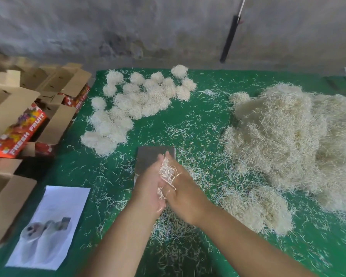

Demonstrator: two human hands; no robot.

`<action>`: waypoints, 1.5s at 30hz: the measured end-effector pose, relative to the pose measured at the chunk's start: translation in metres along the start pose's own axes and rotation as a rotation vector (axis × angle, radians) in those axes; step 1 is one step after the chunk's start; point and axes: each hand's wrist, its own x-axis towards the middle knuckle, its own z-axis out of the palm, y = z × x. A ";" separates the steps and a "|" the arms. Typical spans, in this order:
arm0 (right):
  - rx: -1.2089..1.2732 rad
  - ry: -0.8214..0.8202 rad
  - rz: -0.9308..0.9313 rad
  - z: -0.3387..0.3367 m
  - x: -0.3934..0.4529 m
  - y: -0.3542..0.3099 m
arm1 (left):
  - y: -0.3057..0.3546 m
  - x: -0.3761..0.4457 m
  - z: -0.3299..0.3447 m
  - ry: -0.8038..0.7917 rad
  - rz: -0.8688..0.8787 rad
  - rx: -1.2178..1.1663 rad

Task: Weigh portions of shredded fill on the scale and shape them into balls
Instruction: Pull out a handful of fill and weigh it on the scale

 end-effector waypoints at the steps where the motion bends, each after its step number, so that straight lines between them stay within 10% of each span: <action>1: 0.184 -0.043 0.063 0.005 0.002 0.000 | -0.003 0.008 -0.007 0.031 0.014 0.001; 5: 0.864 -0.028 0.437 0.025 0.006 -0.008 | -0.003 0.040 -0.033 0.307 0.226 0.018; 10: 1.732 0.053 0.639 0.037 0.044 -0.010 | -0.023 0.055 -0.034 0.040 0.661 0.565; 13: 1.739 0.106 0.695 0.035 0.071 0.004 | -0.028 0.076 -0.038 -0.039 0.718 1.108; 21: 1.248 0.296 0.929 0.049 0.137 0.053 | 0.001 0.131 -0.079 -0.449 0.610 1.273; 32: 1.181 0.196 0.884 0.060 0.167 0.110 | 0.013 0.249 -0.097 -0.012 0.605 1.063; 45: 1.100 0.358 0.838 0.037 0.131 0.106 | 0.022 0.245 -0.121 0.033 0.628 1.002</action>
